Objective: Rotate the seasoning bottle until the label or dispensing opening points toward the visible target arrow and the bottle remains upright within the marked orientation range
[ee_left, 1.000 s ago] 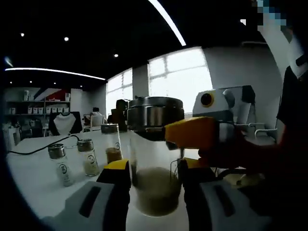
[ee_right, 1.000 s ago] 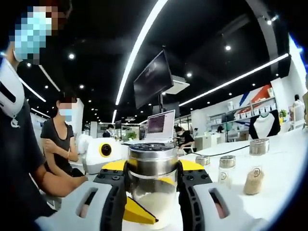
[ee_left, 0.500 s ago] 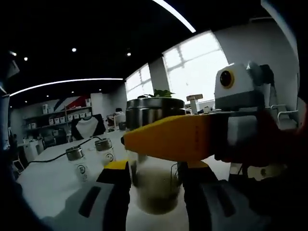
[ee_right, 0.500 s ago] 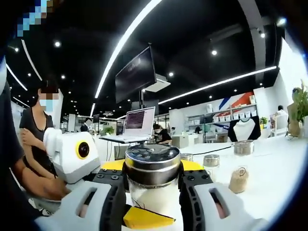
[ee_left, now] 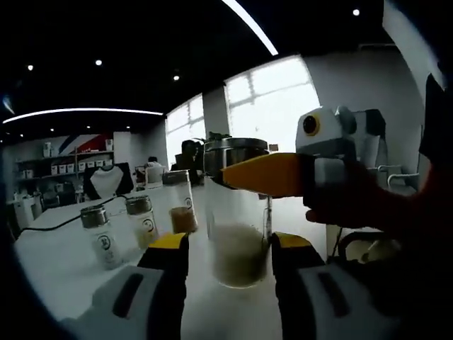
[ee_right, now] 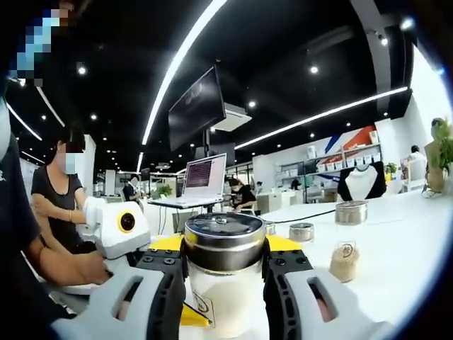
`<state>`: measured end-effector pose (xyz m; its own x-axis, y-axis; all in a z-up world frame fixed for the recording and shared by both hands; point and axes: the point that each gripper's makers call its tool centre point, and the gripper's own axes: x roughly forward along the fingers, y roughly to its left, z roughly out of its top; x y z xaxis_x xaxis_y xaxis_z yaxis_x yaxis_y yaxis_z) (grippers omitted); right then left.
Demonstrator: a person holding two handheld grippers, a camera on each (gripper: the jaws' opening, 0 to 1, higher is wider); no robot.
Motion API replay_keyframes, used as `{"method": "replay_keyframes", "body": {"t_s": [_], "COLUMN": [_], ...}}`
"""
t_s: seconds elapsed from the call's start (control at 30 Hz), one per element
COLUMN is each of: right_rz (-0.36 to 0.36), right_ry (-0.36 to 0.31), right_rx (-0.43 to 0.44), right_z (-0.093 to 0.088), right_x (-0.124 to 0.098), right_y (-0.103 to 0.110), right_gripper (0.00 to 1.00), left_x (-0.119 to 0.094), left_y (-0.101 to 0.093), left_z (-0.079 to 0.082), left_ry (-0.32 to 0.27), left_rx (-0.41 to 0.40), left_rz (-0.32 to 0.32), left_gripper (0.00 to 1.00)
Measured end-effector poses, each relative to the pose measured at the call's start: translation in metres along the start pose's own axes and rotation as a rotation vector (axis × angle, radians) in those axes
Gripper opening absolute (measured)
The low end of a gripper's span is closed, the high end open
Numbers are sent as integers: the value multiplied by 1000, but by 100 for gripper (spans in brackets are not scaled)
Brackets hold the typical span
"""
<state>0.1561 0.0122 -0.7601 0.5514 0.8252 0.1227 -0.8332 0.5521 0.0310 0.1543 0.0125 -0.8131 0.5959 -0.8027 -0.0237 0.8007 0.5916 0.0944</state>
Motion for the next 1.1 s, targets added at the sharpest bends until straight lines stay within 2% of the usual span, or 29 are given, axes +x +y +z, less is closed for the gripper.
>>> {"method": "replay_keyframes", "body": {"t_s": [0.13,0.27,0.43,0.53,0.67,0.87,1.0,1.03,1.1], "right_rz": [-28,-48,-70,-76,-88,-125,-149,-159,-157], "right_ry": [17,37,77,83,101,100,92,82,71], "right_rx": [-20,-7,-49,-50,-73,-52,-52,-13,45], "right_z": [2,3,4,7,11,14,17,18,16], "right_x": [-5,-13,-18,-21,-24,-33,-39,-41,-42], "right_y": [-19,-43,-62,-73,-87,-112,-130,-141,-148], "right_gripper": [40,40,40,40,40,40,40,40,40], "left_x": [-5,-11,-16,-18,-19,-22,-24,-25,-25], "left_y": [12,25,35,41,47,53,58,59,61], "left_z": [1,0,-3,-5,-14,-22,-21,-20,-19], "left_ry": [-8,-1,13,25,74,118,99,95,90], "left_rx": [-35,-57,-52,-59,-38,-31,-36,-40,-51], "left_rz": [16,46,76,98,125,146,159,164,171], "left_gripper": [58,73,76,79,90,95,97,97,100]}}
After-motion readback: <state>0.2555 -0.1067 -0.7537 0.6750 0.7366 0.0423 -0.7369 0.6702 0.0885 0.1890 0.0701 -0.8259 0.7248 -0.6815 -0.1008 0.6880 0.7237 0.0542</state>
